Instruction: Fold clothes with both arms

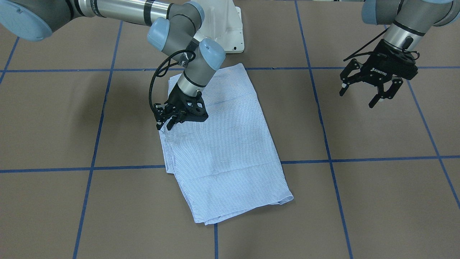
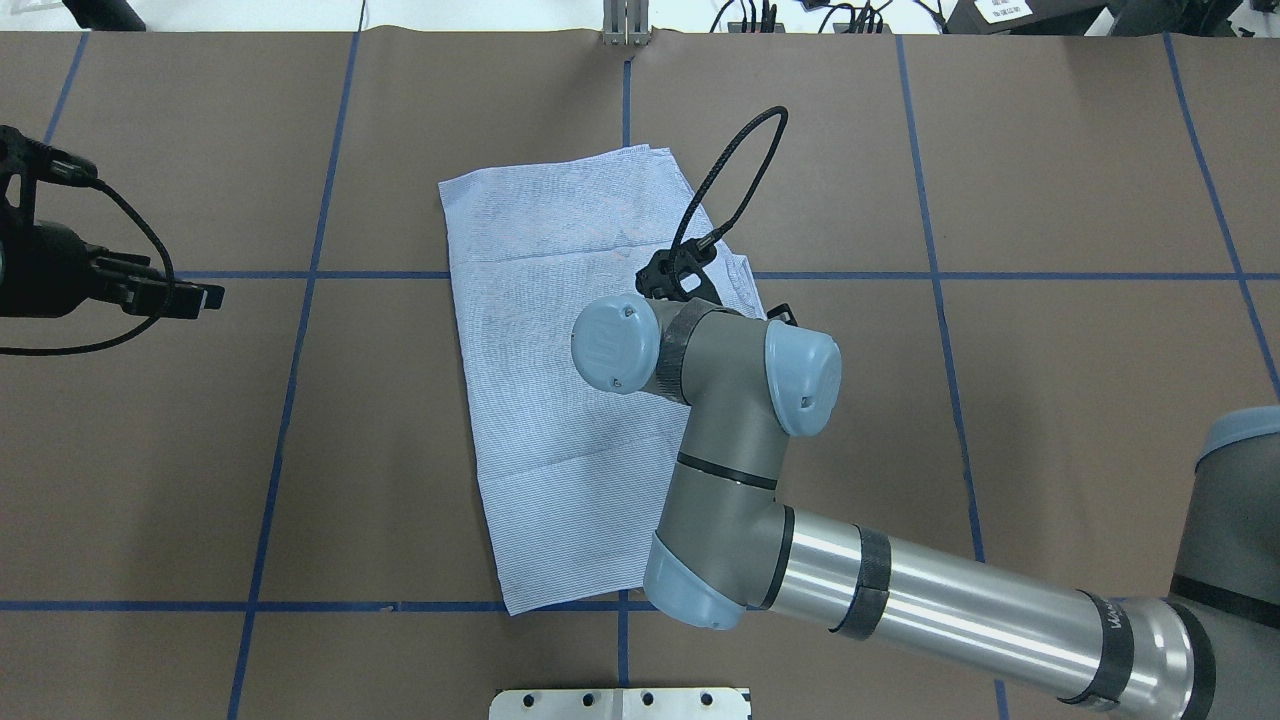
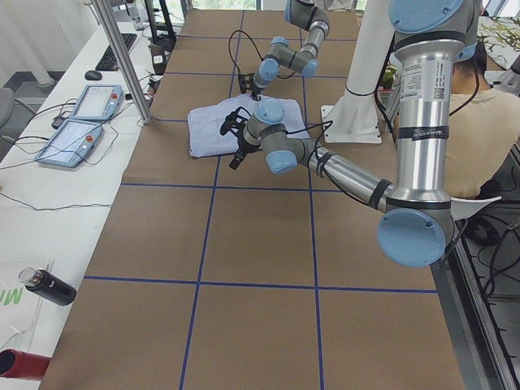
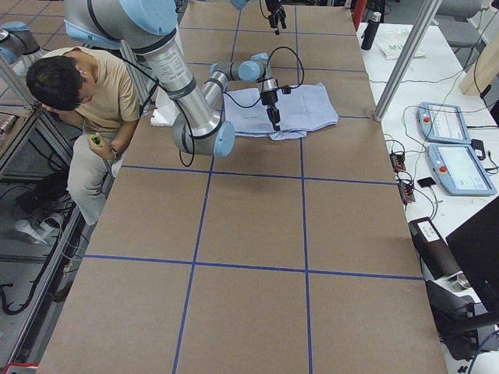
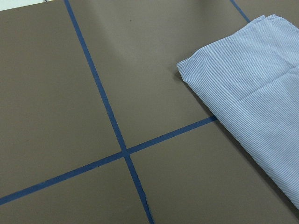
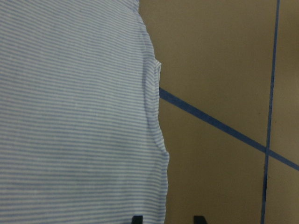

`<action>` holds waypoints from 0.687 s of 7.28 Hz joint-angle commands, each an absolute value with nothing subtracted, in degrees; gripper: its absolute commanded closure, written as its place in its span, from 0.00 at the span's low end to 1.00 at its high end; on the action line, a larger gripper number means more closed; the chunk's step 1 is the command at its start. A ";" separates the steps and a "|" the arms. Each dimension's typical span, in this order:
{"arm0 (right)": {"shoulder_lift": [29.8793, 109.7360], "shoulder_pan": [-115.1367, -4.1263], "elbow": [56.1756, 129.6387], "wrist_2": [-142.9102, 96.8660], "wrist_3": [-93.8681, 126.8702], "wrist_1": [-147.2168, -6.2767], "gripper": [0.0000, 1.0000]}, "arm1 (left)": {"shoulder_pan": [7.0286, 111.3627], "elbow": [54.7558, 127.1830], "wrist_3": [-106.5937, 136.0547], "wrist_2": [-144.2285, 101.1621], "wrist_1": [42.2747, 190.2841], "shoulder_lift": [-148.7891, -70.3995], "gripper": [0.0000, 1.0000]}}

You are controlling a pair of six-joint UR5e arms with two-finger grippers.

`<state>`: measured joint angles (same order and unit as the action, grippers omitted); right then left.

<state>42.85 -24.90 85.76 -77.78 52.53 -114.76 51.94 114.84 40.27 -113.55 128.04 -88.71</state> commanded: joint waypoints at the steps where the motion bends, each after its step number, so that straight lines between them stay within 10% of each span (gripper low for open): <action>1: 43.76 -30.03 89.70 -85.36 52.82 -106.13 0.00 | 51.94 116.79 41.48 -113.55 127.88 -88.77 0.00; 5: 61.41 -32.08 118.54 -94.56 63.38 -99.18 0.00 | 46.26 122.52 66.64 -112.77 127.97 -88.68 0.00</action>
<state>56.71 -32.21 112.63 -93.48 56.60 -102.68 49.06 121.74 58.89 -113.25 127.90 -88.61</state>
